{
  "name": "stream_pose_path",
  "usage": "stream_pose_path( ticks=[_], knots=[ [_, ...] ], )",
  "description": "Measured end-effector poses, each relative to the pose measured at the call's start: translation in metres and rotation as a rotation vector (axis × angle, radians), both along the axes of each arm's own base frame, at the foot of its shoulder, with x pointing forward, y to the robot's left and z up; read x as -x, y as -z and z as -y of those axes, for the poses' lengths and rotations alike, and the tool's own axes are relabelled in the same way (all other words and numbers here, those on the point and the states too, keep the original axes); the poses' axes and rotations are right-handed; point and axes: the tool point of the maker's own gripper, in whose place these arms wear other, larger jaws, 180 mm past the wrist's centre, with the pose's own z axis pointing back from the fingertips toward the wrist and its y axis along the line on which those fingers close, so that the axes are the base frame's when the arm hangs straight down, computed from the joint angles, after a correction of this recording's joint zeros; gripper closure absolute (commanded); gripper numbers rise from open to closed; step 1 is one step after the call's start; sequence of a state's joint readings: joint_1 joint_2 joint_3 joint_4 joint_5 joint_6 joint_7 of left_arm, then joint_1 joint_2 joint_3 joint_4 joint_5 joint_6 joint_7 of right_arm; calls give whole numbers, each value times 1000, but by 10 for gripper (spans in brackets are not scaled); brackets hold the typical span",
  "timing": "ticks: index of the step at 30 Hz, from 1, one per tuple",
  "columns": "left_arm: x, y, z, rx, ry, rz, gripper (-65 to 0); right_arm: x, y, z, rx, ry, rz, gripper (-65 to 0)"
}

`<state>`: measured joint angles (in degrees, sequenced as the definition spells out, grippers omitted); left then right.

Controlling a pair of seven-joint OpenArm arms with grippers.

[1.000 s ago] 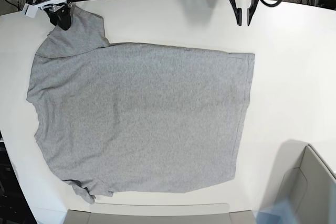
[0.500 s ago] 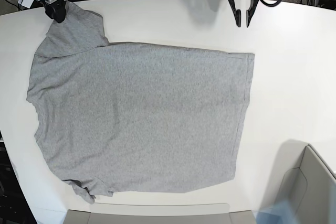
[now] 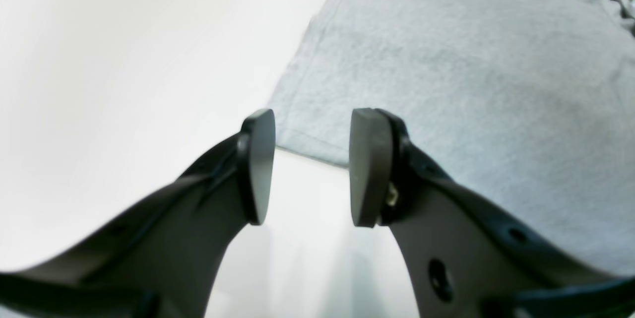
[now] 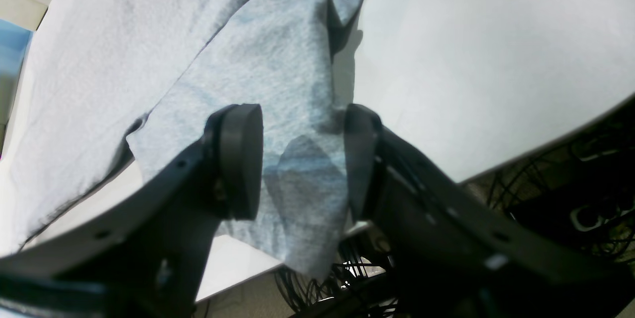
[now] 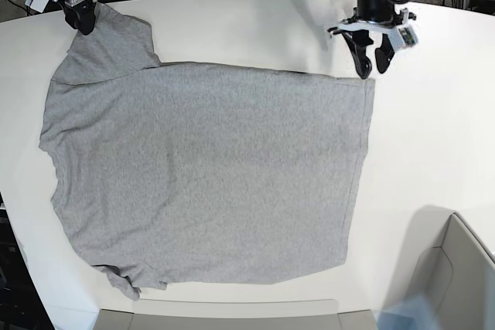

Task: Fold the T-shirt properly
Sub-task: 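Lower both grippers to the shoulder corners of the grey T-shirt, then grasp the shirt's shoulder edges with both grippers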

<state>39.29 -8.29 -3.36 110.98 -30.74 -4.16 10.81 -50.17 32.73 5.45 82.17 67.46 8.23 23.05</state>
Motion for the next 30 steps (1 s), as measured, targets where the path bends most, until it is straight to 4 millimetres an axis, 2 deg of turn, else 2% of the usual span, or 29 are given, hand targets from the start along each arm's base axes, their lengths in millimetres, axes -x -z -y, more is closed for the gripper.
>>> stream_pose_path(
  ticks=[1,3,5,9,12,15,17,24,27,30],
  knots=[
    [-5,5,2,67,13,-39,-257,0,0,0,0,-1,-1,-272],
    [-12,14,-5,186,-2,-105,-257,0,0,0,0,4,2,-272],
    [-19,15,-32,235,-89,-114,-256,1,0,1,1,2,-1,-272],
    [-17,29,-50,333,-135,-167,-256,1,0,1,1,2,0,-272],
    [-15,51,-47,357,-86,-259,-256,1,0,1,2,2,-1,-272],
    [-24,61,-36,394,-28,-270,-256,1,0,1,1,4,0,-272],
    [-28,70,-37,412,-34,-274,-256,1,0,1,1,5,0,-272],
    [-41,77,-37,461,-44,-252,-256,1,0,1,2,4,0,-271],
    [-42,78,-37,463,-45,-253,-240,2,3,-2,-5,-15,-24,-222],
    [-41,80,-37,456,-46,-258,-172,-2,7,-7,25,-89,-54,-106]
  ],
)
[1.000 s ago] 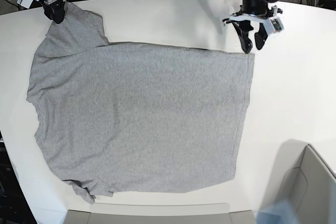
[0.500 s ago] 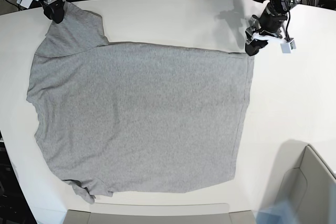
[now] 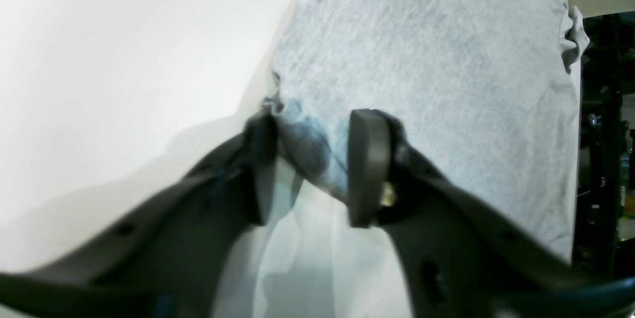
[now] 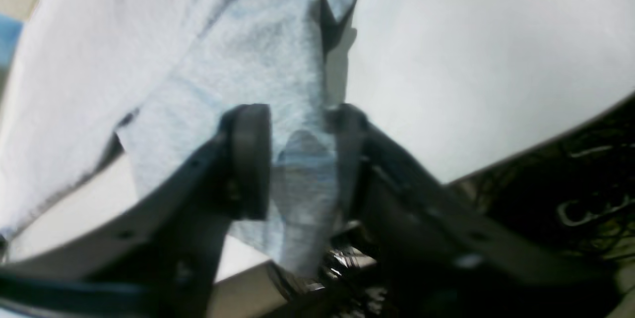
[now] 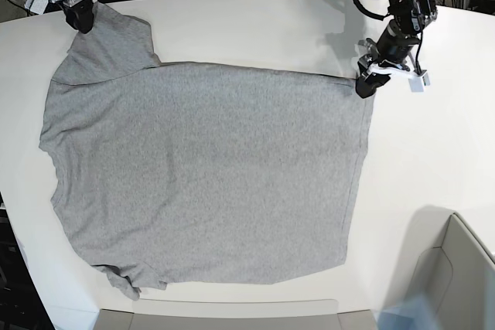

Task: Fold the T-shirt properly
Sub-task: 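Grasp the shirt's shoulder edges with both grippers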

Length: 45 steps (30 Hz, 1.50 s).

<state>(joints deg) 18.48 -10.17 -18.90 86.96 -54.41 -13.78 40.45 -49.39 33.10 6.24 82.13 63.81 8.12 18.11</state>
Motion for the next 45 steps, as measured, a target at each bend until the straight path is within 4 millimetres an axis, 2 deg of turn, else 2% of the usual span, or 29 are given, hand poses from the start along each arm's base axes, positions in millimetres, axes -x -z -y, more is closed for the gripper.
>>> stream_pose_path(
  ticks=[3,6,10,16,19,23,26,29,37,39,41,43,45],
  knots=[
    [-3,2,1,7,5,-11,-92,-7,5,-12,2,-47,-13,-16],
    [-7,8,6,39,26,-35,0,-6,6,-19,-6,-52,-11,0],
    [-6,7,8,43,36,-43,0,-5,6,-20,-4,-59,-12,0],
    [20,-1,2,-7,44,-65,0,7,-4,-6,17,-7,-29,0],
    [32,-6,-9,-32,24,-77,0,8,-19,-17,-37,-24,21,0],
    [43,-16,-19,-70,12,-73,0,2,-37,-13,-51,3,105,0],
    [50,-26,-18,-89,27,-62,0,10,-39,-9,-43,4,97,0],
    [55,-31,-16,-105,40,-60,0,13,-37,-12,-49,4,90,0],
    [46,-37,-14,-103,41,-41,0,-12,-65,-16,-32,-49,169,0],
    [37,-40,-15,-106,41,-31,0,-18,-69,-12,-6,-56,168,0],
    [26,-46,-15,-107,38,3,0,-21,-68,-3,33,-55,146,0],
    [23,-47,-16,-100,20,4,0,-29,-69,4,60,-55,140,0],
    [21,-45,-21,-90,-26,-18,0,-39,-67,-2,47,-90,121,0]
  ],
)
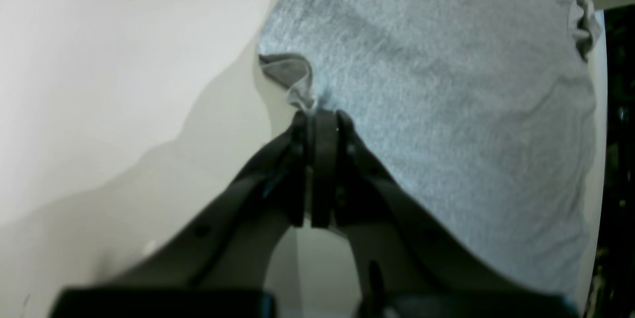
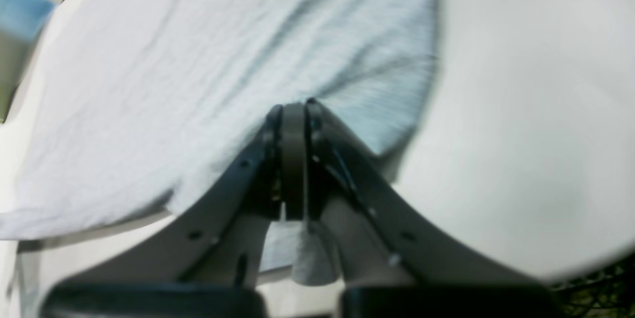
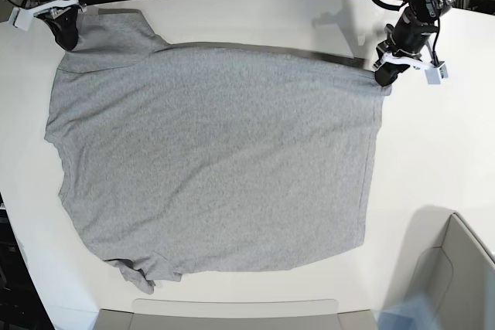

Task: Fold the T-shirt properly
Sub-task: 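Grasp the shirt's shoulder edges with both grippers, then lift the shoulder edge and fold it over the shirt body with both grippers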

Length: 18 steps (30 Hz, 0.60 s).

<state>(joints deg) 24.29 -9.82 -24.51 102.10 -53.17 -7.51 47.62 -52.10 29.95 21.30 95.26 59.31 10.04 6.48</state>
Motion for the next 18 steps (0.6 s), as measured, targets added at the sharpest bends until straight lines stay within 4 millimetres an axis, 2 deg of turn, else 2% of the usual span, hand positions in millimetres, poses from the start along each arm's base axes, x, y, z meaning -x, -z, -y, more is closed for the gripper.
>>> stream_pose_path(
  ticks=[3,7,14,18],
  knots=[
    [-8,-3,-3,-1,-19,7,0,-16,0,-5,-6,-40,-11,0],
    [-29,-12,-2,23,-37,27,0,-36,-8,7,23,-47,-11,0],
    [-53,-23,-3,56,-73,35,0,-78,-22,2,31,-118,-5,0],
    [-72,-35,-2,86,-89,62,0,-105,-29,1,130,-169,1,0]
  ],
)
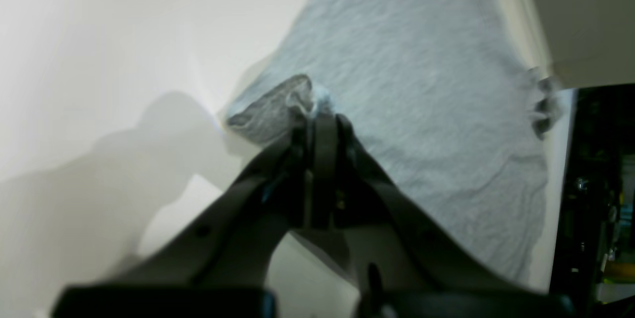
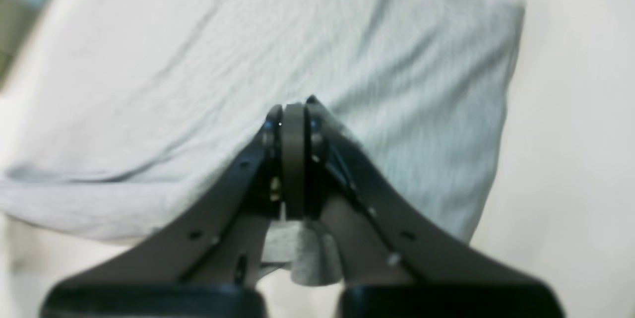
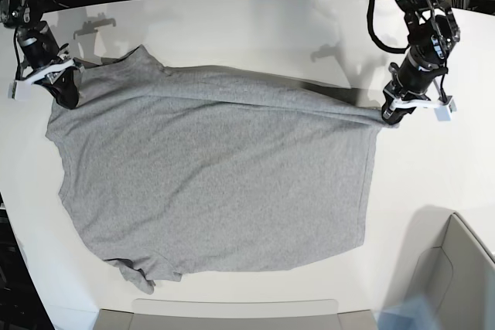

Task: Fold the T-shirt properly
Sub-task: 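Lift the shoulder edge and fold it over the shirt body with both grippers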

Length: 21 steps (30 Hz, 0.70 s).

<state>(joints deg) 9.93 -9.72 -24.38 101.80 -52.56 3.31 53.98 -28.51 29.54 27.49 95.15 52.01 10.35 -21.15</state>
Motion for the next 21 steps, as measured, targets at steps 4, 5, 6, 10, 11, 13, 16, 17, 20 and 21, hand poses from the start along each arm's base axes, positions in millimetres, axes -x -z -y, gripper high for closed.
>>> stream_pose_path(
  ticks=[4,5,6,10,11,13,16,17,20,21],
  knots=[
    [-14,-8,-3,22,-32,10,0,-28,-7,-4,84,-35,-7,0],
    [-17,-7,-1,35,-23,4,0,-33,-9,-5,97,-37,-1,0],
    [-20,-6,0,48,-18,-4,0,-37,-10,-5,110,-42,-7,0],
    [-29,-1,-1,72,-29,-13,0,-56,-19,-6,149,-52,-3,0],
    [-28,3,-1,81,-31,-21,0,-62,-23,-7,157,-59,0,0],
    [-29,12,-2,96,-39,-45,0,-73,-28,-3,198,-63,-5,0],
    [-37,18,-3,114,-49,-55,0,-93,-32,6,222,-43,-6,0],
    [-43,16,-3,122,-50,-48,0,-100,-31,9,232,-42,-11,0],
    [-57,13,-4,147,-52,-32,0,-111,-28,10,239,-72,-12,0],
    [-61,15,-6,153,-55,-40,0,-113,-24,14,252,-67,-26,0]
  ],
)
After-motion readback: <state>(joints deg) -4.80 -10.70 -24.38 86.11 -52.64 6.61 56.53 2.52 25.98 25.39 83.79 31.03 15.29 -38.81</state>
